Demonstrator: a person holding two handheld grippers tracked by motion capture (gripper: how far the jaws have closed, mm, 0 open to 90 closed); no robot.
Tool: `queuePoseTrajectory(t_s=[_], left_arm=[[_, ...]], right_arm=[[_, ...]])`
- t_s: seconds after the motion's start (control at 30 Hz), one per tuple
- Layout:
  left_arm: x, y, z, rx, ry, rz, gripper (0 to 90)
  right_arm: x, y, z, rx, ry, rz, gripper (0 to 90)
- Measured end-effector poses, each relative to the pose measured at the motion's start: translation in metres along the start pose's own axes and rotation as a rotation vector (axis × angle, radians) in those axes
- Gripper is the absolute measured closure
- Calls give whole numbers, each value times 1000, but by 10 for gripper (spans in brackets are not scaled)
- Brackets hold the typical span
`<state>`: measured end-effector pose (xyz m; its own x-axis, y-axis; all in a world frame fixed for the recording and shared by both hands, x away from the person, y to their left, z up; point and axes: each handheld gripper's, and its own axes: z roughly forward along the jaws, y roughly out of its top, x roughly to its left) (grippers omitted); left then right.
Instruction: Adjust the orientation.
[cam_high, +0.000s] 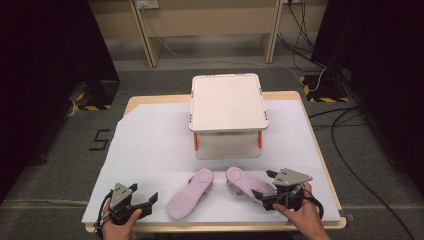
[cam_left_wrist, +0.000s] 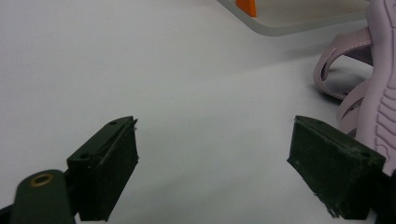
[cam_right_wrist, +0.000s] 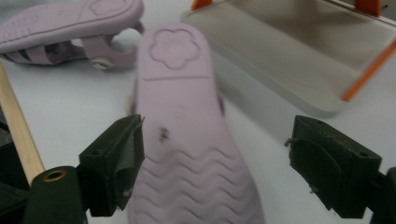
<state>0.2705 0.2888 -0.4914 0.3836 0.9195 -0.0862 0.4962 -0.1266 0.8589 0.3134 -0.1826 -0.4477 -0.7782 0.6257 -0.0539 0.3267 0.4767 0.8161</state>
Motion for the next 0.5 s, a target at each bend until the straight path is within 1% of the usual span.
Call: queuePoseTrajectory(t_s=[0.03,0.07,0.1,0.13,0.17,0.2,0.23,0.27,0.33,0.37,0.4,0.47,0.5], left_arm=[[0,0,0,0,0,0,149],[0,0,0,-1,0,2,149],[0,0,0,1,1,3,149],[0,0,0,1,1,3,149],[0,0,0,1,1,5,149],[0,0,0,1,1,5,149],[0,0,0,-1,1,5,149],[0,0,0,-3,1,5,149],[0,0,0,-3,1,6,149],[0,0,0,0,-1,6,149],[0,0,0,2,-2,8,149],[0,0,0,2,-3,9,149],[-1,1,0,6,-5,12,149]], right_arm=[[0,0,0,0,0,0,206],[8,6,6,1,16,-32,207],[11,8,9,5,21,-44,209],[11,8,9,5,21,-44,209],[19,14,16,25,18,-77,219],[19,14,16,25,18,-77,219],[20,15,19,29,13,-94,228],[24,18,25,41,8,-107,253],[25,19,29,46,-4,-108,281],[25,19,29,46,-4,-108,281],[26,19,32,54,-16,-130,294],[27,18,33,54,-20,-131,297],[27,17,33,58,-32,-135,315]])
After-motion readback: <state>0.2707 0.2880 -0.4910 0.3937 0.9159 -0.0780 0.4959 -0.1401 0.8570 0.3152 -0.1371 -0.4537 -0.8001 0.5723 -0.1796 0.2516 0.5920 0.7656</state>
